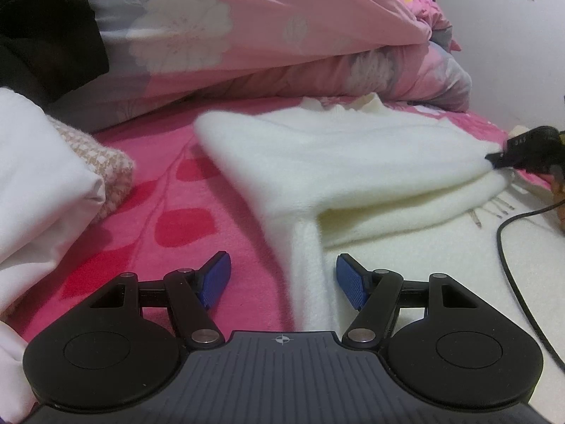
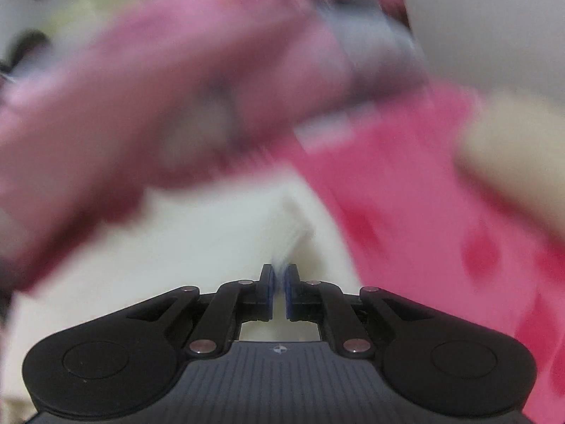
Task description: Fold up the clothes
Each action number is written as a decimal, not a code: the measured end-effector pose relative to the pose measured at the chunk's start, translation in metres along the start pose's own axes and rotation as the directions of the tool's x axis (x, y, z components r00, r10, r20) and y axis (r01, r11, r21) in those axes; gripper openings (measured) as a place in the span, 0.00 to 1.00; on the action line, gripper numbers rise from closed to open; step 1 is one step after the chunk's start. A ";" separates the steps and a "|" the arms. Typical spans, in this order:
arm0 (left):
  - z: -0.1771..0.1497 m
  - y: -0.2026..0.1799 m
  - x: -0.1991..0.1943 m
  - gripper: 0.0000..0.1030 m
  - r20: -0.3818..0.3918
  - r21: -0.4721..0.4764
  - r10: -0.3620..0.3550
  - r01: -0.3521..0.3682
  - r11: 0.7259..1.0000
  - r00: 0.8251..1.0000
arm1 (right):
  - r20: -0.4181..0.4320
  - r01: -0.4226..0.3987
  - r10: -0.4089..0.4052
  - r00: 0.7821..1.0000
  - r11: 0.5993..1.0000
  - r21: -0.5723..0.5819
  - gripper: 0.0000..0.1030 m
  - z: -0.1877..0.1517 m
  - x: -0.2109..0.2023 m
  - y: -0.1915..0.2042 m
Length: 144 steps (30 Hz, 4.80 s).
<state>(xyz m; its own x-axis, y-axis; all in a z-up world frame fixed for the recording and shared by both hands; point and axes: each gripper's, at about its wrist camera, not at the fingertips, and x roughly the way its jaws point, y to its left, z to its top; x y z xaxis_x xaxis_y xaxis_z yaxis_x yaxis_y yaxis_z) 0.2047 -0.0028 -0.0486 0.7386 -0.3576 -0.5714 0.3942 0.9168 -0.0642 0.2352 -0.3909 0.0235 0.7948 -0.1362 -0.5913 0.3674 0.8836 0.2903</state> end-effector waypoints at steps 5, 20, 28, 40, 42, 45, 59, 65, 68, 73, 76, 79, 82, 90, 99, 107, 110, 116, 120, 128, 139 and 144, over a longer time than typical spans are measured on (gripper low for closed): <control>0.000 0.000 0.000 0.65 0.000 0.000 0.000 0.000 1.000 1.000 | 0.109 -0.060 0.066 0.992 0.997 -0.054 0.05 0.026 -0.026 0.016; 0.000 0.002 -0.001 0.65 0.001 -0.014 -0.012 0.012 1.000 1.000 | 0.030 -0.035 0.042 0.999 0.981 -0.192 0.13 0.000 -0.032 0.055; 0.007 0.018 -0.035 0.64 0.184 -0.091 -0.141 0.159 0.983 0.973 | 0.010 -0.132 0.152 0.988 0.886 -0.445 0.12 -0.012 -0.049 0.144; 0.007 0.043 0.017 0.64 0.062 -0.338 -0.141 0.154 0.929 0.988 | -0.073 -0.104 0.073 0.995 0.726 -0.680 0.12 -0.038 -0.044 0.192; 0.005 0.042 0.017 0.64 0.062 -0.334 -0.140 0.153 0.930 0.988 | -0.104 -0.214 0.199 0.974 0.677 -0.704 0.12 -0.042 -0.051 0.224; 0.003 0.043 0.019 0.64 0.063 -0.340 -0.147 0.160 0.927 0.987 | -0.206 -0.306 0.229 0.951 0.613 -0.728 0.12 -0.067 -0.027 0.249; 0.000 0.041 0.019 0.64 0.068 -0.330 -0.137 0.152 0.932 0.988 | -0.319 -0.382 0.211 0.924 0.466 -0.798 0.17 -0.096 0.028 0.302; 0.001 0.041 0.019 0.64 0.069 -0.323 -0.137 0.152 0.934 0.988 | -0.304 -0.402 0.267 0.914 0.513 -0.758 0.18 -0.077 0.013 0.300; 0.001 0.040 0.018 0.64 0.071 -0.319 -0.134 0.150 0.936 0.988 | -0.292 -0.416 0.312 0.904 0.491 -0.765 0.18 -0.077 0.020 0.317; 0.000 0.040 0.018 0.64 0.071 -0.317 -0.133 0.149 0.937 0.989 | -0.335 -0.454 0.307 0.891 0.590 -0.668 0.17 -0.072 0.068 0.310; 0.000 0.040 0.019 0.64 0.071 -0.315 -0.130 0.146 0.938 0.989 | -0.332 -0.489 0.359 0.872 0.610 -0.624 0.17 -0.058 0.054 0.309; -0.001 0.040 0.020 0.64 0.071 -0.315 -0.130 0.146 0.938 0.989 | -0.314 -0.498 0.387 0.867 0.647 -0.577 0.16 -0.046 0.061 0.310; -0.001 0.040 0.020 0.64 0.075 -0.319 -0.134 0.151 0.936 0.988 | -0.332 -0.457 0.316 0.889 0.661 -0.596 0.09 -0.056 0.090 0.313; -0.009 0.081 0.022 0.64 0.184 -0.541 -0.268 0.325 0.776 0.946 | -0.294 -0.493 0.396 0.870 0.669 -0.556 0.09 -0.021 0.030 0.281; -0.007 0.066 0.020 0.64 0.151 -0.470 -0.224 0.269 0.841 0.963 | -0.369 -0.523 0.374 0.851 0.673 -0.523 0.09 -0.064 0.023 0.260; -0.007 0.065 0.019 0.64 0.151 -0.461 -0.218 0.264 0.847 0.964 | -0.320 -0.513 0.402 0.858 0.706 -0.489 0.08 -0.093 -0.002 0.218; -0.007 0.064 0.019 0.64 0.149 -0.458 -0.215 0.260 0.850 0.965 | -0.243 -0.493 0.430 0.870 0.728 -0.476 0.09 -0.089 -0.035 0.197; -0.006 0.062 0.019 0.64 0.146 -0.449 -0.211 0.255 0.857 0.967 | -0.152 -0.354 0.320 0.935 0.845 -0.400 0.00 -0.073 -0.036 0.124; -0.006 0.062 0.020 0.64 0.146 -0.447 -0.210 0.254 0.858 0.967 | -0.103 -0.314 0.298 0.949 0.874 -0.371 0.00 -0.055 -0.041 0.100; -0.006 0.062 0.020 0.65 0.148 -0.443 -0.209 0.254 0.860 0.967 | -0.007 0.026 -0.028 1.000 0.986 -0.165 0.00 -0.026 0.002 0.015; -0.006 0.062 0.020 0.65 0.149 -0.446 -0.209 0.254 0.858 0.967 | 0.030 0.077 -0.072 0.997 0.975 -0.210 0.00 -0.012 0.033 0.025; -0.005 0.062 0.020 0.65 0.149 -0.446 -0.209 0.254 0.858 0.967 | 0.069 -0.106 0.122 0.990 0.975 -0.193 0.00 -0.008 -0.003 0.055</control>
<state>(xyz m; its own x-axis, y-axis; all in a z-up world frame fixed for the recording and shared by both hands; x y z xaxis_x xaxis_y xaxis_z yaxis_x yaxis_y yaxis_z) 0.2413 0.0478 -0.0684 0.7131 -0.5633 -0.4173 0.2816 0.7753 -0.5653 0.2490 -0.3384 0.0350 0.8649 -0.0582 -0.4986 0.1808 0.9627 0.2013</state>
